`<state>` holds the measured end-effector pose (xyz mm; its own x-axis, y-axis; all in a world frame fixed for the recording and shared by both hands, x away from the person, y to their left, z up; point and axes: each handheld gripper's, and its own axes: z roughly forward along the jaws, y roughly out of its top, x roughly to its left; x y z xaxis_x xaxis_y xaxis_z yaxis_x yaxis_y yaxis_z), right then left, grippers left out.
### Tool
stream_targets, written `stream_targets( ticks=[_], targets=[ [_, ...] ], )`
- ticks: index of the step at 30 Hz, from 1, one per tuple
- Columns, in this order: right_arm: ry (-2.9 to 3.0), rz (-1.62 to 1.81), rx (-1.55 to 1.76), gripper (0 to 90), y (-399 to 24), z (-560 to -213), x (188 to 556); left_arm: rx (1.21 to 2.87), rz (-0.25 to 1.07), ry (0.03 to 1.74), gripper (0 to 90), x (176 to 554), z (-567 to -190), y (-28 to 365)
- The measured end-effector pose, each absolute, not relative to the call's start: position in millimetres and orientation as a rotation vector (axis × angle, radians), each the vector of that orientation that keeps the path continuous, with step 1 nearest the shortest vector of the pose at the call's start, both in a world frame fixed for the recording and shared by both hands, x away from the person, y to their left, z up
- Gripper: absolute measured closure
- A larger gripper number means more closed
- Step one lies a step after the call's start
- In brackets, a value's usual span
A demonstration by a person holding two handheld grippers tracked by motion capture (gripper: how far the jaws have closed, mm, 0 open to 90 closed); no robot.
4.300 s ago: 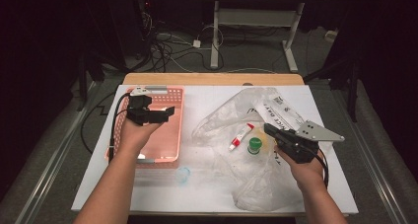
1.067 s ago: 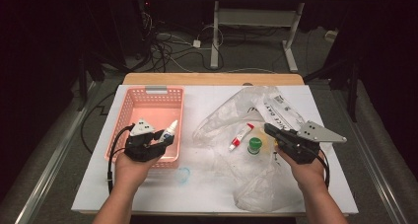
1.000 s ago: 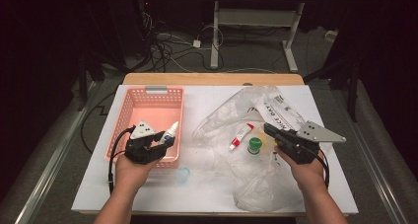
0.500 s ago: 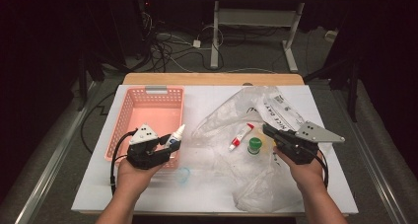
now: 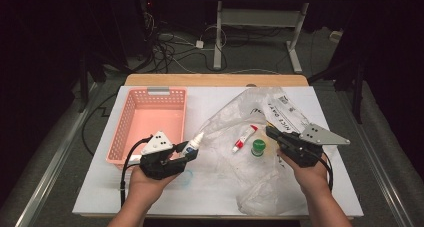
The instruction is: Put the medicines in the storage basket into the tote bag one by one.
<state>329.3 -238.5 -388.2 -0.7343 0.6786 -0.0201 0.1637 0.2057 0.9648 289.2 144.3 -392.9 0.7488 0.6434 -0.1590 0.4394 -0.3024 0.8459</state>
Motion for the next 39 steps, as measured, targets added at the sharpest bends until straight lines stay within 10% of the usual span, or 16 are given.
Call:
stream_targets(
  ticks=[39],
  targets=[
    [2.057, 1.549, 0.772, 90.0, -235.6, -389.6, 329.4, 2.084, 0.188, 0.747, 57.8, 288.9, -435.8, 87.7]
  ],
)
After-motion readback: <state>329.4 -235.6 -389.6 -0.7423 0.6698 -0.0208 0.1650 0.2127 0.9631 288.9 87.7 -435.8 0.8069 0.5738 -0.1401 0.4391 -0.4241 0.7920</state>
